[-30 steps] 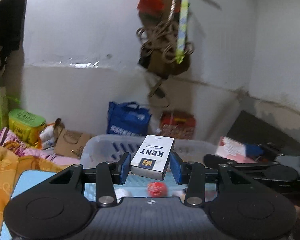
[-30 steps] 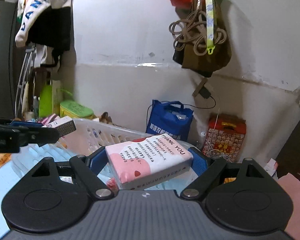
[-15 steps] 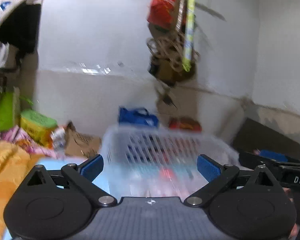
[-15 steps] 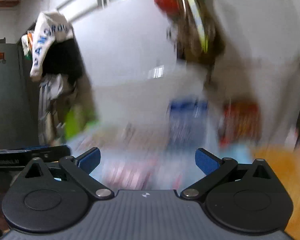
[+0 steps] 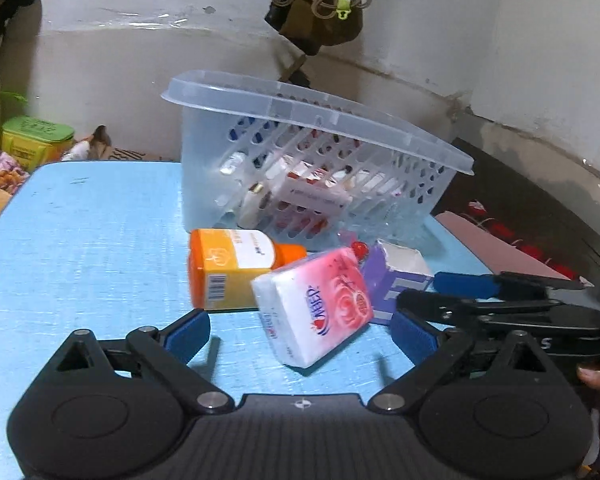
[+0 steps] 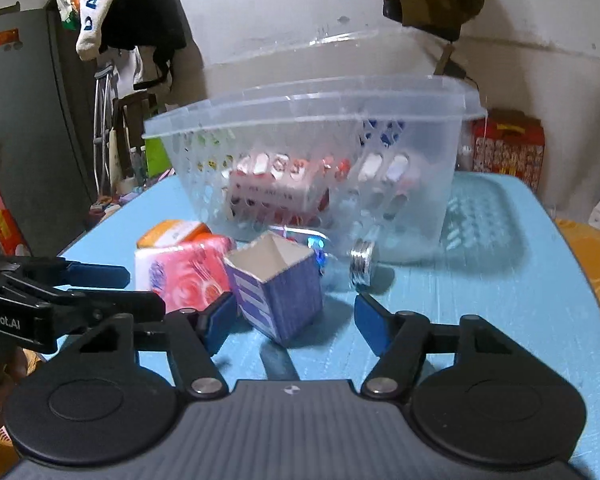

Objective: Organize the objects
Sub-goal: 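Grasp the pink tissue pack with the left tool while the right tool grasps the purple carton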

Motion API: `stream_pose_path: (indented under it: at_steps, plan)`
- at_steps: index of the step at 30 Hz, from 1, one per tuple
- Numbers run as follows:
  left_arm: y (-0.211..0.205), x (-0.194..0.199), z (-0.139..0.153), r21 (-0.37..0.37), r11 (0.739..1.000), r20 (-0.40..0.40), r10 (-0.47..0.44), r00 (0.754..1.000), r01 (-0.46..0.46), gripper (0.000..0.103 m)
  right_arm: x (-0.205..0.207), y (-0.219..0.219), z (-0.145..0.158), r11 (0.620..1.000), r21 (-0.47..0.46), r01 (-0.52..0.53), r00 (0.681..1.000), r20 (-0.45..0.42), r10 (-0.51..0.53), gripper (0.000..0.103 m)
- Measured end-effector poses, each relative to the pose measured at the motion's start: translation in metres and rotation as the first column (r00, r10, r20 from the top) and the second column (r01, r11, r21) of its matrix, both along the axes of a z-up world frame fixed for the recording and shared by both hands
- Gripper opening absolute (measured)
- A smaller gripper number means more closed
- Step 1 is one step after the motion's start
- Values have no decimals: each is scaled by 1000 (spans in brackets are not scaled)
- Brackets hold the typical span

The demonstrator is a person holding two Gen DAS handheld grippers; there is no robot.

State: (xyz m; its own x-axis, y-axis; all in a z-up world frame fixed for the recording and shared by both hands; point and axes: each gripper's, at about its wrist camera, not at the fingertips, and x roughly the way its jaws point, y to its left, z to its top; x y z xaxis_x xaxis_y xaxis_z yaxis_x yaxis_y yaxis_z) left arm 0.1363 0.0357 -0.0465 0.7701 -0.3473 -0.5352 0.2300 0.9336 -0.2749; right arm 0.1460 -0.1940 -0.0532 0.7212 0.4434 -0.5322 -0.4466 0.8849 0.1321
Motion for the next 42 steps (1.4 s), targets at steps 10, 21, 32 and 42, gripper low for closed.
stream_pose_path:
  at_steps: [10, 21, 32, 42]
  plan:
    - [-8, 20, -13, -78, 997, -53, 3, 999, -7, 81, -3, -13, -4, 999, 42, -2, 1000, -7, 2, 69]
    - [6, -2, -2, 19, 1000, 9, 21, 1000, -21, 41, 1, 26, -13, 998, -36, -47, 997, 61, 49, 71]
    - [-6, -9, -4, 124, 992, 47, 1, 999, -7, 43, 9, 33, -15, 997, -75, 2, 999, 44, 1, 51]
    - [-29, -15, -6, 212, 977, 86, -31, 996, 12, 37, -3, 2, -1, 999, -28, 35, 999, 43, -33, 51]
